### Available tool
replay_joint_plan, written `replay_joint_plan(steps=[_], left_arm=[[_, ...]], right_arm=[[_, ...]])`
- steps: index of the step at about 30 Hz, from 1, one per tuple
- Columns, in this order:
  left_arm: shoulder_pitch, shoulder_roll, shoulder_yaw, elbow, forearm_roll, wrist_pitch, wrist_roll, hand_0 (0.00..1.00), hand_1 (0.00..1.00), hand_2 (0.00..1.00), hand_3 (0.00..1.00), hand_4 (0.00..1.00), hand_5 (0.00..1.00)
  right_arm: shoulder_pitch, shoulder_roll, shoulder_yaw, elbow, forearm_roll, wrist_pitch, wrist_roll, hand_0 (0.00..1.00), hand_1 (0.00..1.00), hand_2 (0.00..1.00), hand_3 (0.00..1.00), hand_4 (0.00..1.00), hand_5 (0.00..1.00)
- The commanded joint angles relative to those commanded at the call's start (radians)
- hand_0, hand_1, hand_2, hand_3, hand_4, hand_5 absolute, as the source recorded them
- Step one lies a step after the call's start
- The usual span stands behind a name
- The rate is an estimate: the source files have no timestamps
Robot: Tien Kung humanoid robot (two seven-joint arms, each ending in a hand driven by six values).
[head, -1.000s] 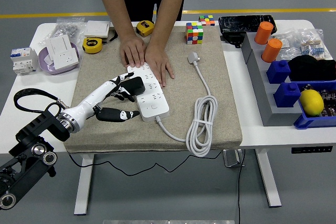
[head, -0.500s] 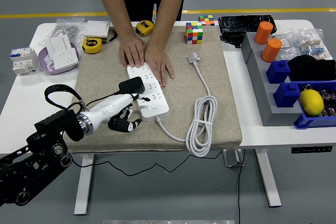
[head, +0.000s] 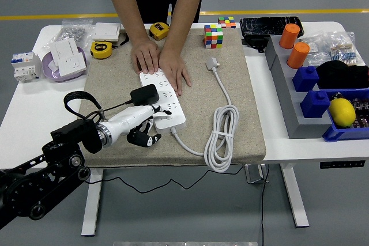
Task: Pick up the plug,place it near the board,insert it into the board,press the button
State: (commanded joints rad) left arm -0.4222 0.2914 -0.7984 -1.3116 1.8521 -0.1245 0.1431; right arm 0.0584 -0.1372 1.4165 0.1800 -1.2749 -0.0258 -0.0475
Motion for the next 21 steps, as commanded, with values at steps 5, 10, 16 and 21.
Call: replay_joint_plan(steps=[5, 10, 16, 21], left_arm=[[-0.005, -0.004, 0.014, 0.031, -0.001, 0.004, -0.004, 0.135, 0.025, 0.146, 0.869, 0.625, 0.002], [-0.009, -0.009, 0.019, 0.054, -0.001, 0.011, -0.010, 0.135, 0.024, 0.146, 0.869, 0.626, 0.002], [-0.013, -0.014, 0.018, 0.063, 0.008, 0.014, -0.011, 0.135, 0.024, 0.146, 0.869, 0.633, 0.002], [-0.017, -0.017, 0.022, 0.066, 0.013, 0.012, -0.010, 0.135, 0.024, 0.146, 0.868, 0.636, 0.002]], right_arm=[[-0.001, -0.001, 0.001, 0.000, -0.001, 0.001, -0.001, 0.926, 0.788, 0.745, 0.782, 0.998, 0.744], [-0.002, -0.002, -0.002, 0.000, 0.002, 0.000, -0.001, 0.925, 0.788, 0.746, 0.783, 0.998, 0.744], [-0.003, -0.002, -0.004, 0.000, 0.002, 0.001, 0.000, 0.924, 0.788, 0.745, 0.784, 0.998, 0.744], [-0.004, -0.002, -0.003, 0.000, 0.000, 0.002, 0.000, 0.924, 0.788, 0.745, 0.783, 0.998, 0.745]])
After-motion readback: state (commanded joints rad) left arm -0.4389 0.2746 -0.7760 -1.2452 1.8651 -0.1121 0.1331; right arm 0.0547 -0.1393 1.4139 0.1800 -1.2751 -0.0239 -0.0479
